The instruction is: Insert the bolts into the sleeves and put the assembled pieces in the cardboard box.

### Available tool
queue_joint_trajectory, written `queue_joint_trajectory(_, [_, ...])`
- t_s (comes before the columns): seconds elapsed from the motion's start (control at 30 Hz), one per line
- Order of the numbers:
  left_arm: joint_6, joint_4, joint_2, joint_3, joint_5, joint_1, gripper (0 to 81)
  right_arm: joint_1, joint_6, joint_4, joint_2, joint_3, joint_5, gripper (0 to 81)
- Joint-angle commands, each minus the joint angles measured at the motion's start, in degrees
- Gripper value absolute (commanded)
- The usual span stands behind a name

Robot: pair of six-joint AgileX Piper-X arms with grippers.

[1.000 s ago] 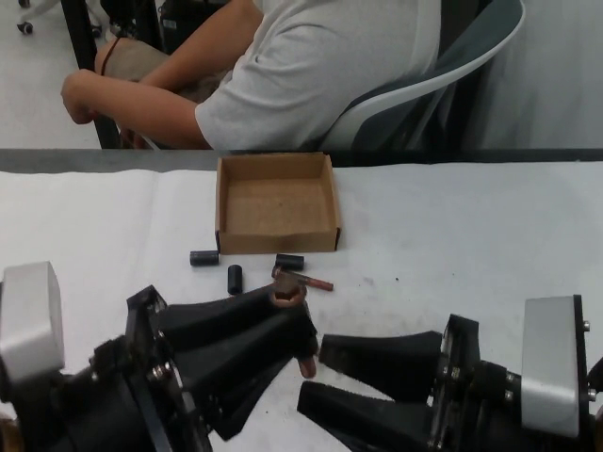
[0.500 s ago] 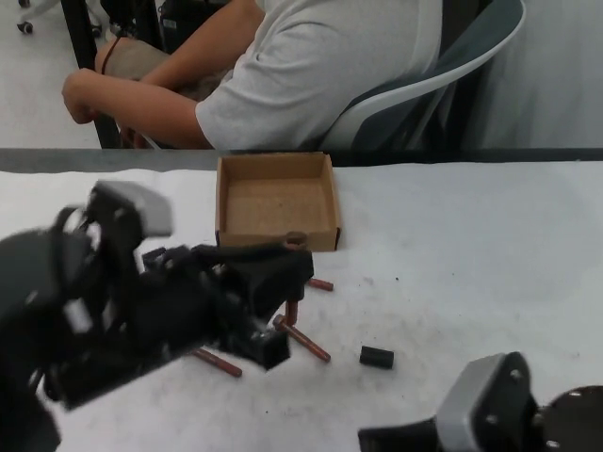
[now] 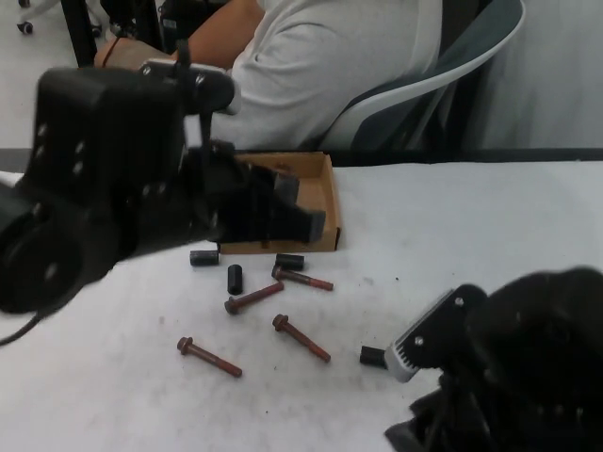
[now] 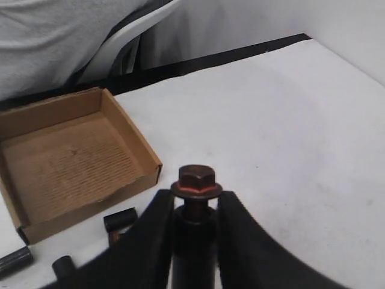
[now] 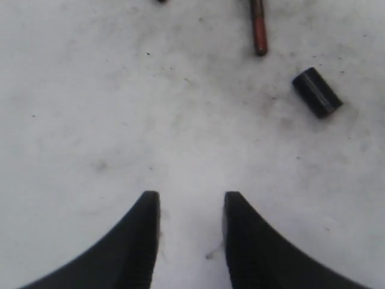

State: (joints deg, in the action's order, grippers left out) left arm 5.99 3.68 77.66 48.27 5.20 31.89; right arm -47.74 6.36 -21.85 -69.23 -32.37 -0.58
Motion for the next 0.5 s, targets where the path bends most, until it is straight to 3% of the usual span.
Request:
queue_joint_trajectory(0.0, [-0.42,3.17,3.68,3.9,-1.04,-1.95,0.8,4.51,-7.49,-9.59,0.26,-3.57,0.17,33.8])
queue_joint_trajectory(0.3, [0.18,10.15,17.02,17.32,0.88,-6.71,0.8,13.68,-14.06,-12.64,-0.86,-5.37,8.7,33.9])
queue_joint_trajectory(0.47, [0.02,15.25,23.82,27.44,0.88,-6.83,0.8,15.97,-17.39,-18.65,-5.83,-10.7,8.82,34.2])
